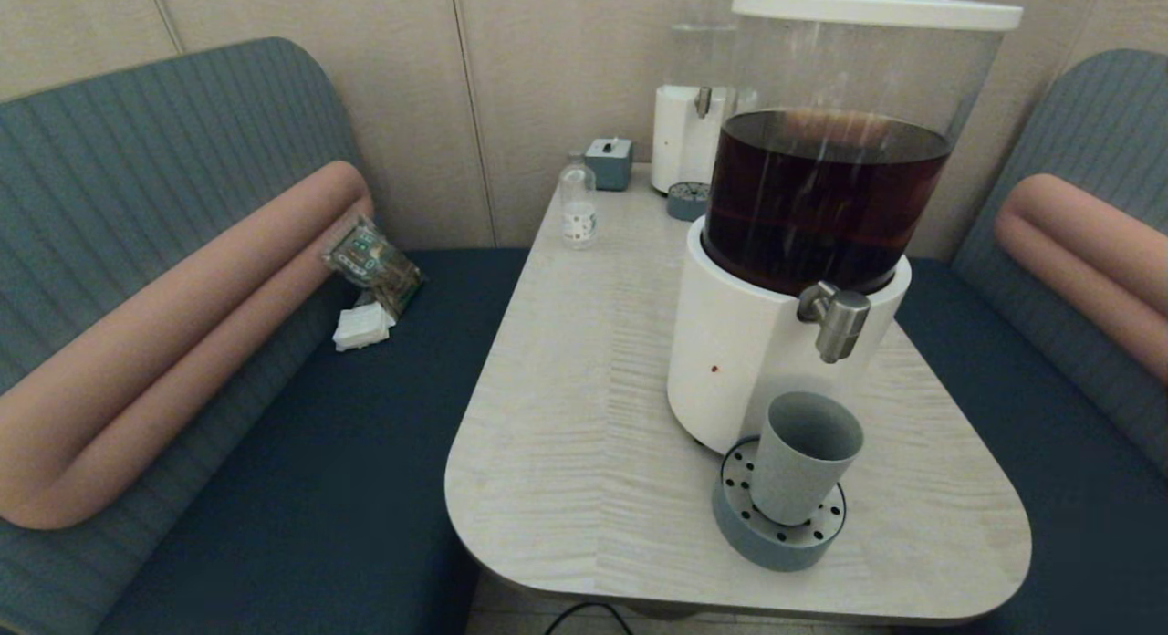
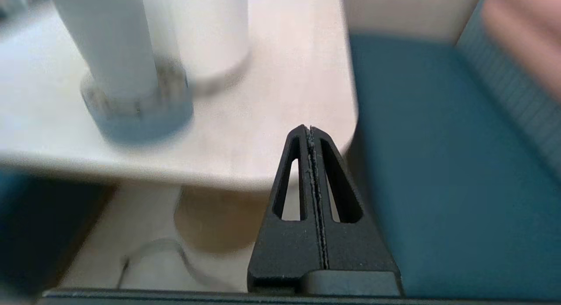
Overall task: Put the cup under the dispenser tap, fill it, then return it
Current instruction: Turn on the faucet
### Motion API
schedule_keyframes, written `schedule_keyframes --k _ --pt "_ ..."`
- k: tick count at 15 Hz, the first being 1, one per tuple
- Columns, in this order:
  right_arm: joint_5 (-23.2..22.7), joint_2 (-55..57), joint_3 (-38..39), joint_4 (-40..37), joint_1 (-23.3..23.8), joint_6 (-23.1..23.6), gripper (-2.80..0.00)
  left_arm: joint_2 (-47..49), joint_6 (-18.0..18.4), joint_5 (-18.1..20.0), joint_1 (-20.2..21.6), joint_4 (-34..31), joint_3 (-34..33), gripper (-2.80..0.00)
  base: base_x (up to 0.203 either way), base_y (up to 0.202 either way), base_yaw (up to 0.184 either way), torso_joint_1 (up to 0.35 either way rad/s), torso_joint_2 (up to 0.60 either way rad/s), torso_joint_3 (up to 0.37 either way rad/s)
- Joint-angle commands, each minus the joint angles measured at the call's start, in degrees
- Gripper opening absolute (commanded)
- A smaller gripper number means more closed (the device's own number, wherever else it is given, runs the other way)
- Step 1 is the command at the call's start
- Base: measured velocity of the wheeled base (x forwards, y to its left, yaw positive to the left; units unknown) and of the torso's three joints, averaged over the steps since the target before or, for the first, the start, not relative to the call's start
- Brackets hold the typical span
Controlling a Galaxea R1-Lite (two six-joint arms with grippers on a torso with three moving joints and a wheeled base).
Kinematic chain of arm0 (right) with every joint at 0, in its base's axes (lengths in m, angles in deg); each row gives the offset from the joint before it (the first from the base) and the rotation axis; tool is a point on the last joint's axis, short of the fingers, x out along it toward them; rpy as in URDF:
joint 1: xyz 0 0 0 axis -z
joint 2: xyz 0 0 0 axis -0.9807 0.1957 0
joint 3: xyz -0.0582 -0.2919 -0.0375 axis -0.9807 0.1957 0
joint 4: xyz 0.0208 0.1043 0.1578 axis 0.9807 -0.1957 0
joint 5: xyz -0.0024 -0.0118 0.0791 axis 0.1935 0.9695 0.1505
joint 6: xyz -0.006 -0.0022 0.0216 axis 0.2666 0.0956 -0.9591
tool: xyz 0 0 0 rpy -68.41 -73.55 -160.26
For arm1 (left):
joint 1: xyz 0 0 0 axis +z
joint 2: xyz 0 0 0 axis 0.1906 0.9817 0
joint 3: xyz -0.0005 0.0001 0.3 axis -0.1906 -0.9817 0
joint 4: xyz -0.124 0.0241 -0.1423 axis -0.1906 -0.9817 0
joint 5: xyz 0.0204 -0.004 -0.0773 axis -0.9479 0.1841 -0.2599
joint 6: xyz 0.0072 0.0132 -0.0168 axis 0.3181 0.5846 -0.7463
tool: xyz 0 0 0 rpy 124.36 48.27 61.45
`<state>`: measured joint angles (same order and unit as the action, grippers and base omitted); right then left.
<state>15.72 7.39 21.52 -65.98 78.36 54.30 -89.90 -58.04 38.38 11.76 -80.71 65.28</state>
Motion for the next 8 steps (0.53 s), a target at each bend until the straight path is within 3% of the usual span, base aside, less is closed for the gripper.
schedule_keyframes --k 1,4,8 --pt "0.2 1.6 -7.3 -1.1 -0.1 -0.5 -2.8 0.1 0.0 0.0 0.0 0.0 0.0 -2.8 0.0 0.0 0.0 0.0 0.0 0.0" --pt "-0.2 10.7 -30.0 -7.7 -0.5 -3.5 -2.8 0.1 0.0 0.0 -0.1 0.1 0.0 -2.8 0.0 0.0 0.0 0.0 0.0 0.0" --pt "-0.5 38.7 -62.6 -17.3 -2.7 -5.1 -2.8 0.1 0.0 0.0 0.0 0.1 0.0 -2.8 0.0 0.0 0.0 0.0 0.0 0.0"
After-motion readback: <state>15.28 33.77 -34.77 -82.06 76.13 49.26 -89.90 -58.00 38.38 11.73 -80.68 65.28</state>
